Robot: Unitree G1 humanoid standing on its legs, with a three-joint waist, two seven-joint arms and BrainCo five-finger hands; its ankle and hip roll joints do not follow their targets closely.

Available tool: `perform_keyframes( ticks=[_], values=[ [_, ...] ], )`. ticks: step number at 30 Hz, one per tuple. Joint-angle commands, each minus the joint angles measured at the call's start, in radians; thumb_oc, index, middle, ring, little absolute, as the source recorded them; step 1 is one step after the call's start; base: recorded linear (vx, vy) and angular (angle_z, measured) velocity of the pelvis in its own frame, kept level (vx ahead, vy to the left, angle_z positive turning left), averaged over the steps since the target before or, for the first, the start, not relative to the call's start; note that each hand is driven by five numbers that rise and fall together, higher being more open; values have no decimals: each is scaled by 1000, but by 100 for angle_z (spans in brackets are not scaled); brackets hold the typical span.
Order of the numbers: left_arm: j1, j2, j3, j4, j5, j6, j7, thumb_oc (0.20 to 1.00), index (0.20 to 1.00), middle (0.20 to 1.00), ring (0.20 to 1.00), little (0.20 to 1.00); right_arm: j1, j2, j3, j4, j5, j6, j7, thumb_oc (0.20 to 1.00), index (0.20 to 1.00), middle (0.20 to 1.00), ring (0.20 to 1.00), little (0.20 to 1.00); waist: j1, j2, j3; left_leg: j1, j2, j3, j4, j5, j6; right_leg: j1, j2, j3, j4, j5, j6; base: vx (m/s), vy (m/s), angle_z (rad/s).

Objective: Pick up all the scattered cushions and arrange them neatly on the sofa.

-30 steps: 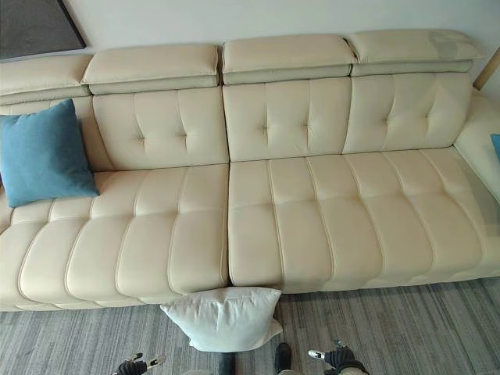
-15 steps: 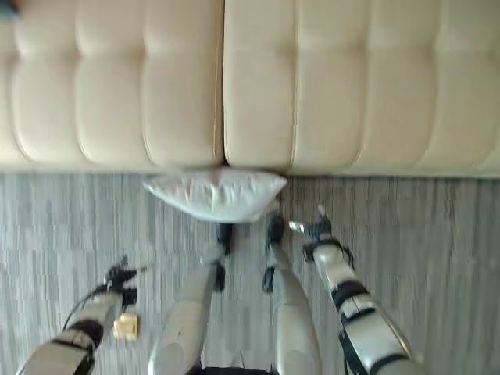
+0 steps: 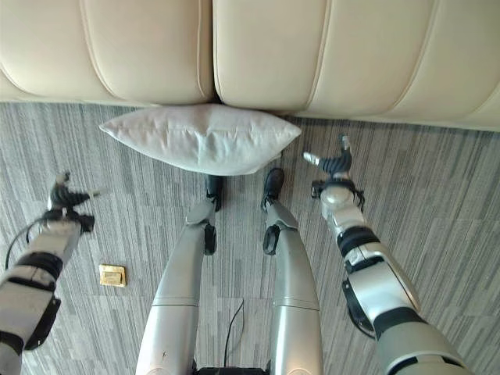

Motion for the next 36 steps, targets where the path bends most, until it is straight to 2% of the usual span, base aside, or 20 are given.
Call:
perform_keyframes(
  ticks=[1, 4, 7, 9, 12, 13, 15, 16, 17, 18, 21, 22, 25, 28, 29, 34, 35, 36],
  values=[
    [41, 12, 1, 24, -4, -26, 70, 1000, 1000, 1000, 1000, 1000, 62, -8, -14, -69, 30, -66, -66, 1000, 1000, 1000, 1000, 1000, 5, 19, -74, -70, 34, -38, -57, -12, -65, 40, -23, 75, 204, -290, 99, 38, 18, 7],
    [-45, 1, -38, 3, -4, -37, 99, 1000, 1000, 1000, 1000, 1000, -1, -10, 9, -124, -12, -87, -118, 1000, 1000, 1000, 1000, 1000, -2, 12, -92, -162, 27, -40, -17, -21, -61, -45, -26, 77, 243, -301, 98, 69, 22, 2],
    [-172, -32, -92, -65, -25, -80, 160, 1000, 1000, 1000, 1000, 1000, -91, 12, 21, -188, -54, -121, -197, 1000, 1000, 1000, 1000, 1000, -8, 7, -113, -260, 19, -44, 15, -29, -55, -142, -36, 80, 282, -316, 100, 73, 16, 1],
    [-207, -46, -105, -81, -38, -94, 171, 1000, 1000, 1000, 1000, 1000, -116, 22, 28, -200, -50, -134, -205, 1000, 1000, 1000, 1000, 1000, -8, 5, -118, -281, 17, -43, 22, -31, -55, -161, -38, 81, 288, -318, 101, 48, 3, 0],
    [-283, -103, -125, -166, -104, -153, 186, 1000, 1000, 1000, 1000, 1000, -161, 61, 38, -240, -11, -177, -193, 1000, 1000, 1000, 1000, 1000, -11, 0, -131, -337, 11, -43, 43, -37, -53, -218, -43, 89, 307, -325, 104, 72, 12, 5],
    [-334, -140, -151, -231, -173, -199, 172, 1000, 1000, 1000, 1000, 1000, -199, 95, 53, -271, 60, -225, -154, 1000, 1000, 1000, 1000, 1000, -13, -1, -144, -370, 3, -43, 75, -45, -50, -253, -44, 98, 335, -333, 104, 69, 25, 4],
    [-348, -161, -159, -282, -207, -220, 158, 1000, 1000, 1000, 1000, 1000, -206, 115, 61, -297, 91, -243, -127, 1000, 1000, 1000, 1000, 1000, -14, 0, -147, -381, -2, -42, 95, -52, -49, -267, -44, 103, 352, -340, 99, 67, 28, 2],
    [-367, -200, -172, -375, -245, -248, 140, 316, 316, 316, 316, 316, -224, 135, 72, -345, 111, -269, -89, 1000, 1000, 1000, 1000, 1000, -15, 1, -155, -410, -10, -40, 149, -66, -48, -296, -49, 110, 391, -348, 97, 68, 27, 1],
    [-365, -200, -172, -378, -244, -247, 141, 200, 200, 200, 200, 200, -223, 134, 72, -345, 112, -269, -88, 765, 765, 765, 765, 765, -15, 0, -156, -413, -10, -39, 153, -69, -48, -300, -49, 111, 396, -351, 97, 71, 26, 5],
    [-387, -233, -178, -463, -276, -285, 134, 200, 200, 200, 200, 200, -256, 151, 101, -377, 98, -286, -75, 200, 200, 200, 200, 200, -15, -1, -154, -414, -16, -33, 188, -80, -51, -308, -53, 118, 430, -357, 92, 41, 13, 10],
    [-390, -261, -178, -547, -266, -297, 136, 200, 200, 200, 200, 200, -263, 161, 95, -415, 87, -294, -48, 200, 200, 200, 200, 200, -17, -1, -146, -414, -23, -25, 228, -93, -53, -316, -58, 127, 474, -369, 85, 20, 3, 7],
    [-396, -291, -183, -626, -249, -314, 136, 200, 200, 200, 200, 200, -266, 182, 81, -451, 116, -322, -9, 200, 200, 200, 200, 200, -18, 2, -146, -414, -33, -19, 264, -103, -54, -319, -56, 134, 503, -369, 77, 0, 0, 0],
    [-383, -314, -182, -682, -221, -312, 144, 200, 200, 200, 200, 200, -252, 194, 62, -478, 147, -342, 25, 200, 200, 200, 200, 200, -19, 3, -147, -414, -39, -13, 284, -109, -55, -318, -53, 139, 523, -371, 71, 6, 12, 16],
    [-350, -380, -163, -768, -202, -312, 144, 200, 200, 200, 200, 200, -210, 213, 34, -554, 143, -360, 56, 200, 200, 200, 200, 200, -24, 8, -190, -414, -40, -10, 260, -97, -59, -308, -37, 141, 496, -356, 69, -13, 31, -3],
    [-335, -406, -149, -802, -198, -313, 145, 200, 200, 200, 200, 200, -188, 213, 14, -590, 126, -364, 57, 200, 200, 200, 200, 200, -23, 15, -223, -397, -32, -11, 209, -85, -57, -285, -29, 134, 448, -349, 73, -83, 64, 10],
    [-248, -432, -104, -963, -134, -297, 138, 200, 200, 200, 200, 200, -64, 192, -31, -709, 90, -358, 66, 200, 200, 200, 200, 200, -22, 31, -238, -165, -22, -24, -45, -22, -57, -81, 7, 113, 242, -296, 98, -117, 61, -26],
    [-164, -409, -82, -1057, -95, -283, 111, 200, 200, 200, 200, 200, 26, 175, -32, -780, 72, -338, 91, 200, 200, 200, 200, 200, -16, 35, -245, -46, -2, -33, -151, 34, -59, 22, 17, 104, 128, -236, 104, -169, 66, 0],
    [-122, -401, -79, -1084, -84, -275, 102, 200, 200, 200, 200, 200, 70, 170, -31, -806, 69, -326, 104, 200, 200, 200, 200, 200, -15, 37, -242, 21, 7, -41, -198, 47, -62, 91, 20, 99, 68, -215, 107, -206, 3, 0]
  ],
)
